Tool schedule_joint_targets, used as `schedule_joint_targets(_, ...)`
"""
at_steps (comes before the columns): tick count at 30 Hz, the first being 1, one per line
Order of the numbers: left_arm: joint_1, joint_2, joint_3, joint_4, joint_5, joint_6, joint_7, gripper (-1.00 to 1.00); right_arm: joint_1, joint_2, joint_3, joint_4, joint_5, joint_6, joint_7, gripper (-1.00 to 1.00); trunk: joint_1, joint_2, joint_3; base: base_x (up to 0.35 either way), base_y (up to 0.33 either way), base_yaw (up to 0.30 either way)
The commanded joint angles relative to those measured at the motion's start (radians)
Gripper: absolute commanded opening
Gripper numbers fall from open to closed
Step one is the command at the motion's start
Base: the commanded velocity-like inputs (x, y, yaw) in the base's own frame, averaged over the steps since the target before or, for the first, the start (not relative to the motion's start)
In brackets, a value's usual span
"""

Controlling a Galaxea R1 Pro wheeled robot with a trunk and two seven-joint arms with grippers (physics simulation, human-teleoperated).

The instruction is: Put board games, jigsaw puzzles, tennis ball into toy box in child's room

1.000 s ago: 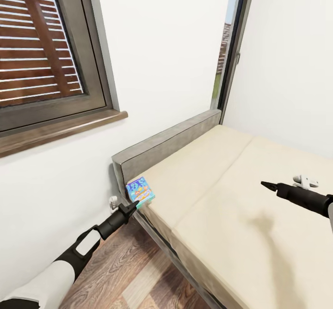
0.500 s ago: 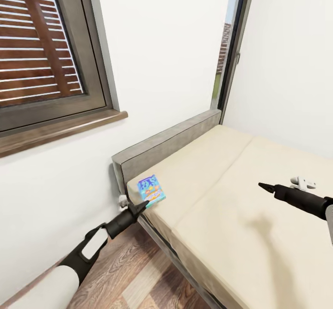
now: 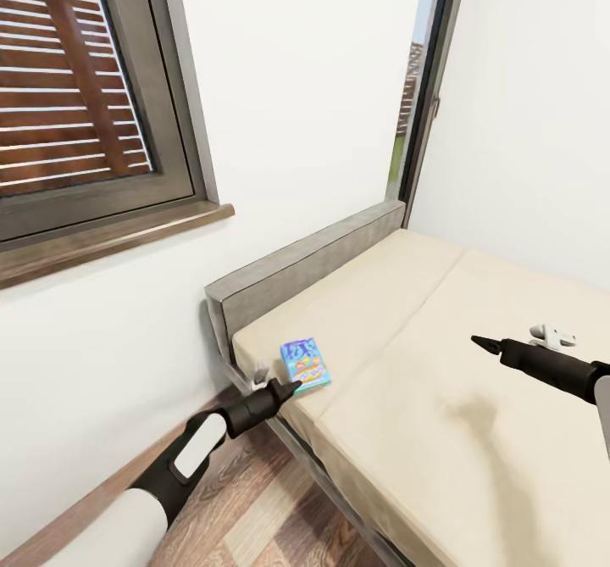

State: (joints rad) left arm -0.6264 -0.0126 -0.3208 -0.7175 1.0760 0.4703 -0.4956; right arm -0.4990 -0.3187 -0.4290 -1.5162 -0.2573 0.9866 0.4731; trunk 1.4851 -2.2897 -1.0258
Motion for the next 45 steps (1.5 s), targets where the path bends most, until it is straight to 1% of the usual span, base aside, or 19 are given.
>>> schedule_joint_targets(1,-0.001,-0.011,-0.004,-0.004,0.000,0.012,0.036,-1.00,-0.001,0.000,-0.001,0.000,0.004,0.005,0.008,1.00,0.000,0.000,-0.001,0.000,0.000,0.000)
schedule_joint_targets(2,-0.001,-0.022,-0.006,-0.011,0.000,0.020,0.068,-1.00,-0.001,-0.001,0.000,-0.001,0.004,0.006,0.009,1.00,0.000,0.000,-0.001,0.000,0.000,0.000)
schedule_joint_targets(3,-0.001,-0.022,-0.006,-0.011,0.000,0.020,0.068,-1.00,-0.001,-0.001,0.000,-0.001,0.004,0.006,0.009,1.00,0.000,0.000,-0.001,0.000,0.000,0.000)
schedule_joint_targets(6,0.001,-0.045,-0.009,-0.049,0.002,0.053,0.151,-1.00,-0.001,-0.001,0.000,-0.001,0.005,0.020,0.017,1.00,0.000,0.000,-0.001,0.000,0.000,0.000)
schedule_joint_targets(7,0.001,-0.045,-0.009,-0.049,0.002,0.053,0.151,-1.00,-0.001,-0.001,0.000,-0.001,0.005,0.020,0.017,1.00,0.000,0.000,-0.001,0.000,0.000,0.000)
schedule_joint_targets(8,0.002,-0.051,-0.010,-0.070,0.003,0.064,0.172,-1.00,-0.001,-0.001,0.000,-0.001,0.005,0.030,0.019,1.00,0.000,0.000,-0.001,0.000,0.000,-0.005)
schedule_joint_targets(9,0.007,-0.059,-0.014,-0.113,0.004,0.081,0.203,-1.00,-0.001,-0.002,-0.002,-0.001,0.005,0.053,0.022,1.00,0.000,0.000,-0.001,0.000,0.000,-0.037)
schedule_joint_targets(10,0.012,-0.062,-0.019,-0.134,0.003,0.087,0.215,-1.00,-0.001,-0.002,-0.002,-0.001,0.005,0.061,0.024,1.00,0.000,0.000,0.000,0.000,0.000,-0.056)
schedule_joint_targets(11,0.012,-0.062,-0.019,-0.134,0.003,0.087,0.215,-1.00,-0.001,-0.002,-0.002,-0.001,0.005,0.061,0.024,1.00,0.000,0.000,0.000,0.000,0.000,-0.056)
schedule_joint_targets(13,0.025,-0.066,-0.034,-0.170,0.001,0.095,0.231,-1.00,-0.001,-0.002,-0.001,-0.002,0.005,0.061,0.026,1.00,0.000,0.000,0.001,0.000,0.000,-0.075)
schedule_joint_targets(15,0.037,-0.067,-0.049,-0.201,0.000,0.097,0.239,-1.00,-0.001,-0.002,-0.001,-0.008,0.005,0.061,0.027,1.00,-0.008,0.014,0.007,0.000,0.000,-0.071)
schedule_joint_targets(16,0.062,-0.067,-0.069,-0.264,-0.003,0.099,0.248,-1.00,-0.001,-0.001,-0.002,-0.027,0.005,0.061,0.029,1.00,-0.012,0.021,0.011,0.000,0.000,-0.022)
schedule_joint_targets(18,0.068,-0.067,-0.072,-0.276,-0.003,0.100,0.250,-1.00,-0.001,-0.001,-0.001,-0.030,0.005,0.061,0.029,1.00,-0.019,0.035,0.017,0.000,0.000,-0.018)
schedule_joint_targets(20,0.093,-0.062,-0.077,-0.327,-0.005,0.100,0.251,-1.00,-0.001,0.000,0.000,-0.036,0.004,0.061,0.030,1.00,-0.027,0.049,0.024,0.000,0.000,-0.011)
schedule_joint_targets(23,0.105,-0.059,-0.078,-0.342,-0.005,0.100,0.246,-1.00,-0.001,0.000,0.001,-0.038,0.004,0.061,0.030,1.00,-0.038,0.070,0.033,0.000,0.000,-0.062)
schedule_joint_targets(30,0.114,-0.056,-0.079,-0.353,-0.005,0.100,0.233,-1.00,-0.001,0.000,0.002,-0.040,0.004,0.061,0.030,1.00,-0.065,0.119,0.055,0.000,0.000,-0.174)
schedule_joint_targets(33,0.119,-0.052,-0.079,-0.357,-0.005,0.100,0.213,-1.00,-0.001,0.000,0.002,-0.040,0.004,0.061,0.030,1.00,-0.077,0.140,0.064,0.000,0.000,-0.253)
schedule_joint_targets(38,0.122,-0.050,-0.078,-0.359,-0.006,0.100,0.199,-1.00,-0.001,0.000,0.002,-0.041,0.005,0.061,0.030,1.00,-0.096,0.175,0.080,0.000,0.000,-0.273)
schedule_joint_targets(45,0.113,-0.050,-0.074,-0.360,-0.006,0.104,0.191,-1.00,-0.001,-0.001,0.001,-0.042,0.005,0.061,0.030,1.00,-0.123,0.224,0.102,0.000,0.000,-0.282)
